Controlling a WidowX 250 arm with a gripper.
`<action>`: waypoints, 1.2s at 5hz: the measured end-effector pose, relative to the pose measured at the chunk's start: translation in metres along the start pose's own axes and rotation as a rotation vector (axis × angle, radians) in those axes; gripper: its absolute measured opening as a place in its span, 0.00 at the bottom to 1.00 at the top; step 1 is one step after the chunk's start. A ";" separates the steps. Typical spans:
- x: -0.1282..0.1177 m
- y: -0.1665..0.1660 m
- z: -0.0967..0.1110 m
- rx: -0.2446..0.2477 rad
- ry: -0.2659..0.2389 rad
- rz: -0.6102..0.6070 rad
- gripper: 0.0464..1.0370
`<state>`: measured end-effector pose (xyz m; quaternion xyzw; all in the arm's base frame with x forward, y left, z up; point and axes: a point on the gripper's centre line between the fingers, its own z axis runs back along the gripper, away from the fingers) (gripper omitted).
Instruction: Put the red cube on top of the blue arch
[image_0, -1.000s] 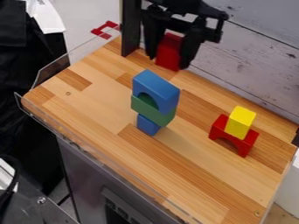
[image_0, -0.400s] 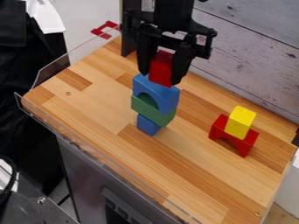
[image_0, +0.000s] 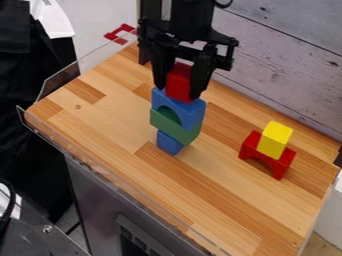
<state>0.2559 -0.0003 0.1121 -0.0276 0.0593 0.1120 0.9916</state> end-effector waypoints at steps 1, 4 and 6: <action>0.002 0.003 -0.003 0.002 0.008 0.002 0.54; -0.001 0.005 -0.005 0.014 0.037 0.020 0.96; -0.007 0.001 0.029 0.046 -0.043 0.056 0.96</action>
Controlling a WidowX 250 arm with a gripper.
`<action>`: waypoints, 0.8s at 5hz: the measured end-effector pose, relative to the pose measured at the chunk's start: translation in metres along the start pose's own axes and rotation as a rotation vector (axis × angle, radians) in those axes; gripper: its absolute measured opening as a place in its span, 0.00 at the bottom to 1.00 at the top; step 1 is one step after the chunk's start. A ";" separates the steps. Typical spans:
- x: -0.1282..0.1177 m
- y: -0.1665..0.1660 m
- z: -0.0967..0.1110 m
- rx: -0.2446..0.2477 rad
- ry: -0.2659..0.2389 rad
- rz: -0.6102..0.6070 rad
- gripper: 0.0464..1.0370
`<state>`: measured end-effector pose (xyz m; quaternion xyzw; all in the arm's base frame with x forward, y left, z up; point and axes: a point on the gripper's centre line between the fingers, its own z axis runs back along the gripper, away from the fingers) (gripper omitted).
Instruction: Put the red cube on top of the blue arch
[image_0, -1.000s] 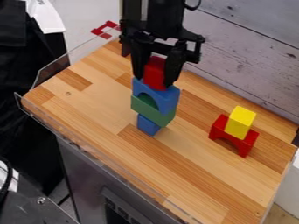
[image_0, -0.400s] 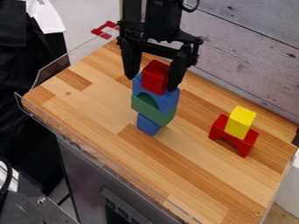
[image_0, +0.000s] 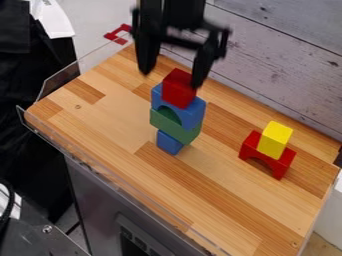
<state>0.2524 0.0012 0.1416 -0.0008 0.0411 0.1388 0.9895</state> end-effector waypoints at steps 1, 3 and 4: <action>-0.009 -0.010 0.025 0.024 -0.059 -0.008 0.96; -0.011 -0.054 0.008 -0.003 -0.008 -0.096 0.96; 0.001 -0.075 -0.010 -0.037 0.012 -0.116 0.96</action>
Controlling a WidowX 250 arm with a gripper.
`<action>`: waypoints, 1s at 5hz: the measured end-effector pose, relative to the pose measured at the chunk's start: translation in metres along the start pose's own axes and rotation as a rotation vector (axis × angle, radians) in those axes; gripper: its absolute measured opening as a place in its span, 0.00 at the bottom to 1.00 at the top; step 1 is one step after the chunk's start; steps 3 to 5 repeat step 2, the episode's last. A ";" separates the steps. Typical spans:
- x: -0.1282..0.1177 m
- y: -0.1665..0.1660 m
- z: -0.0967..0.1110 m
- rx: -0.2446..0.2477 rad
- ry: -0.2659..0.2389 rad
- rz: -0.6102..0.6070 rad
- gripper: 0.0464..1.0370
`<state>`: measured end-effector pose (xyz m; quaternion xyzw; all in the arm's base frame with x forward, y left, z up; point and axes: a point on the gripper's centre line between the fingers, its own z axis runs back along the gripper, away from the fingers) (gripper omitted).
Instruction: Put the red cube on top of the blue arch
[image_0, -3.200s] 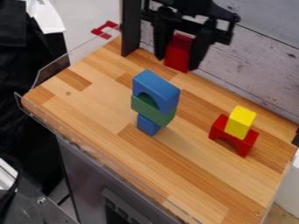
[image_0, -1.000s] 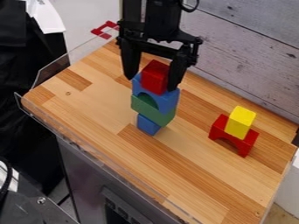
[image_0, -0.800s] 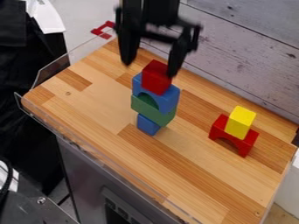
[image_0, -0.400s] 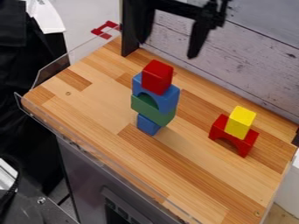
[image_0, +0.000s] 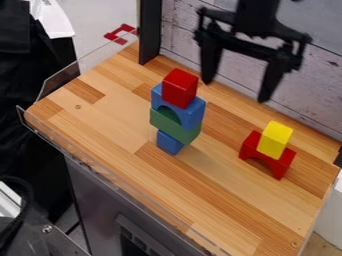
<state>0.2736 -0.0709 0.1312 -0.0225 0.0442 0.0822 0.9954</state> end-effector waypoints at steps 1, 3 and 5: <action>0.016 -0.024 -0.019 -0.011 0.034 -0.045 0.96; 0.019 -0.030 -0.029 0.002 0.061 -0.064 0.96; 0.019 -0.030 -0.029 0.002 0.061 -0.064 0.96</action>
